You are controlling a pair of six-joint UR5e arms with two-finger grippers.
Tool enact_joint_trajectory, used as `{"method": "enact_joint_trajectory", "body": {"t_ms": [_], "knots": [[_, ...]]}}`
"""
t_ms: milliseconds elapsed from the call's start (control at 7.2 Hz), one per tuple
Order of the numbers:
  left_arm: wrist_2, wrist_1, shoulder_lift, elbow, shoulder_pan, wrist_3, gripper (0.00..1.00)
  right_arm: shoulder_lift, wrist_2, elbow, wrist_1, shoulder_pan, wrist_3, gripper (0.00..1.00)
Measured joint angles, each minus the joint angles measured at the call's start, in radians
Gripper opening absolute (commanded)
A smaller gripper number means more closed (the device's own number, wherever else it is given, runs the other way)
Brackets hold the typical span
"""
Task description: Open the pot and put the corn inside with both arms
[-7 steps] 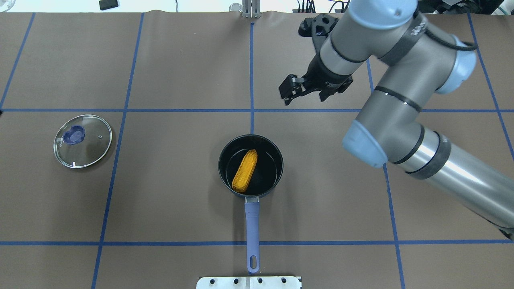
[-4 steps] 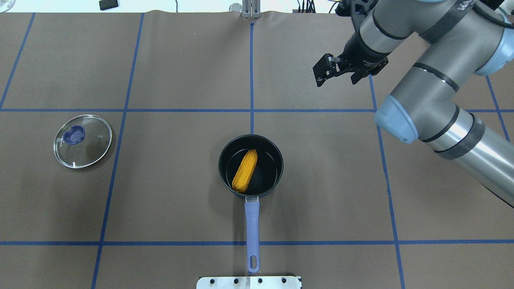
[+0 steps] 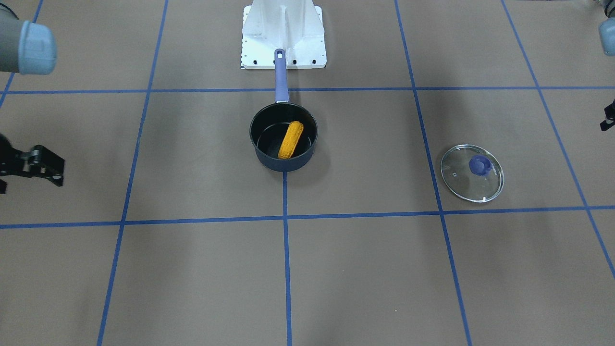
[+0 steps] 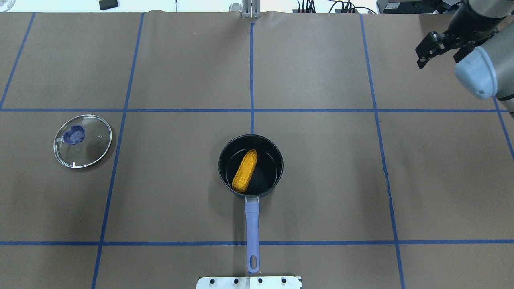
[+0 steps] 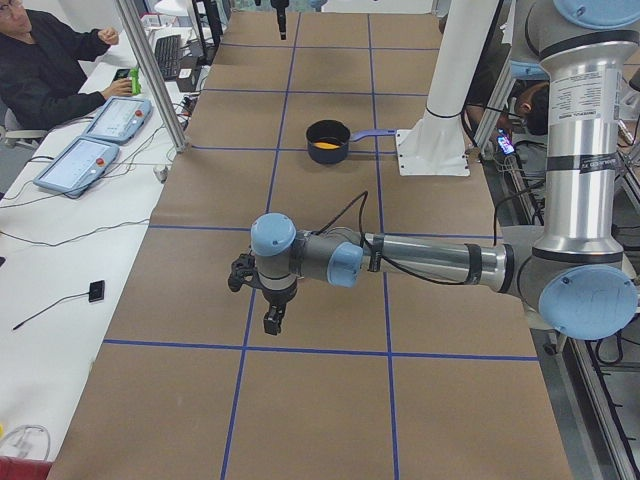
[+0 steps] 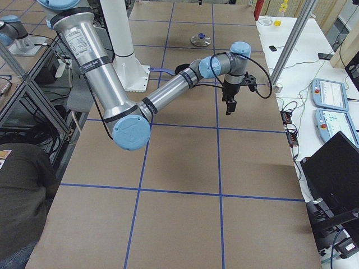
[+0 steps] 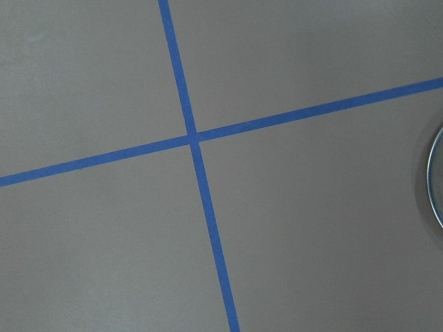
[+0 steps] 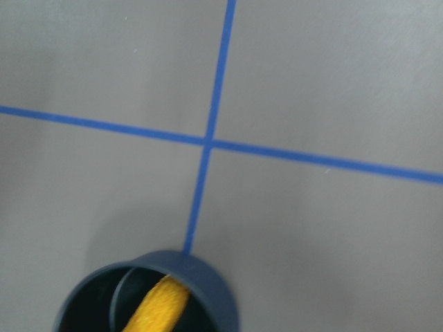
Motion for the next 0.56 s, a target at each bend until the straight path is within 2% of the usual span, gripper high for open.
{"method": "enact_joint_trajectory", "body": {"t_ms": [278, 556], "knots": [[0.001, -0.001, 0.001, 0.004, 0.0, 0.0, 0.99, -0.128, 0.112, -0.027, -0.009, 0.105, -0.097, 1.0], [0.001, -0.002, 0.001, 0.011, -0.001, 0.0, 0.99, -0.27, 0.167, -0.079, 0.096, 0.189, -0.235, 1.0]]}}
